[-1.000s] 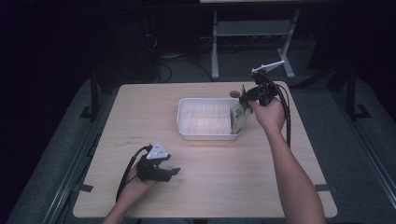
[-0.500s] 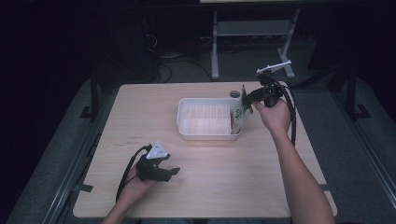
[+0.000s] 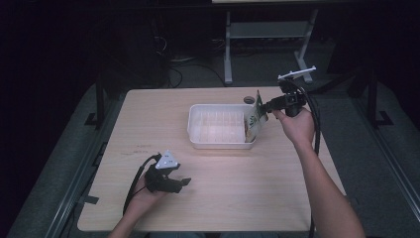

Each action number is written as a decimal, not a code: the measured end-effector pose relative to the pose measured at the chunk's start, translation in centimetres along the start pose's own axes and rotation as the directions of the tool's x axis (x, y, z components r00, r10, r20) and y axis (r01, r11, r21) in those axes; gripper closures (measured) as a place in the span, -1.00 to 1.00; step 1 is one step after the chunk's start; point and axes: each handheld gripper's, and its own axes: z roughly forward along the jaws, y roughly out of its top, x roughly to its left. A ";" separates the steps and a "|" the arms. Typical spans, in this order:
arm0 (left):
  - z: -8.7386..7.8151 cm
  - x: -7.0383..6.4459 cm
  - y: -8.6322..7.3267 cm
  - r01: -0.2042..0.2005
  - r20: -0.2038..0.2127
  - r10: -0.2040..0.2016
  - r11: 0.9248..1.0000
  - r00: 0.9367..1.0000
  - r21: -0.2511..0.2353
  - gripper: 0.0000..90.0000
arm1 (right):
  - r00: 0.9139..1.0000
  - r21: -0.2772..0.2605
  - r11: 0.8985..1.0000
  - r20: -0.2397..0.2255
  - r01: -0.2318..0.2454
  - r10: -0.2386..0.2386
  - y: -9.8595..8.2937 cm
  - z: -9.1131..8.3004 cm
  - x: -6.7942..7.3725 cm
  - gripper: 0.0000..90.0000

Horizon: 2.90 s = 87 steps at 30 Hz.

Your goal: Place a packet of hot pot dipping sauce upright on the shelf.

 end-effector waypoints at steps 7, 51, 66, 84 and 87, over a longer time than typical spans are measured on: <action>0.0 0.0 0.0 0.001 -0.002 -0.001 1.000 1.000 -0.004 -0.29 | 1.000 -0.007 1.000 -0.018 0.018 -0.018 -0.2 -0.6 0.4 0.27; 0.0 0.2 -0.1 0.009 -0.007 -0.009 1.000 1.000 -0.009 -0.29 | 0.993 -0.040 0.996 -0.080 0.078 -0.081 -5.5 -3.7 -0.3 0.13; 0.0 0.1 -0.1 0.012 -0.008 -0.012 1.000 1.000 -0.010 -0.29 | 0.993 -0.045 0.995 -0.075 0.092 -0.096 -8.2 -3.6 -0.6 0.09; 0.0 0.1 -0.1 0.012 -0.012 -0.012 1.000 1.000 -0.012 -0.29 | 0.993 -0.039 0.997 -0.095 0.074 -0.077 -11.0 -2.6 -1.5 0.05; 0.0 0.1 -0.1 0.010 -0.012 -0.010 1.000 1.000 -0.010 -0.30 | 0.993 -0.039 0.997 -0.099 0.066 -0.069 -11.4 -2.3 -1.7 0.04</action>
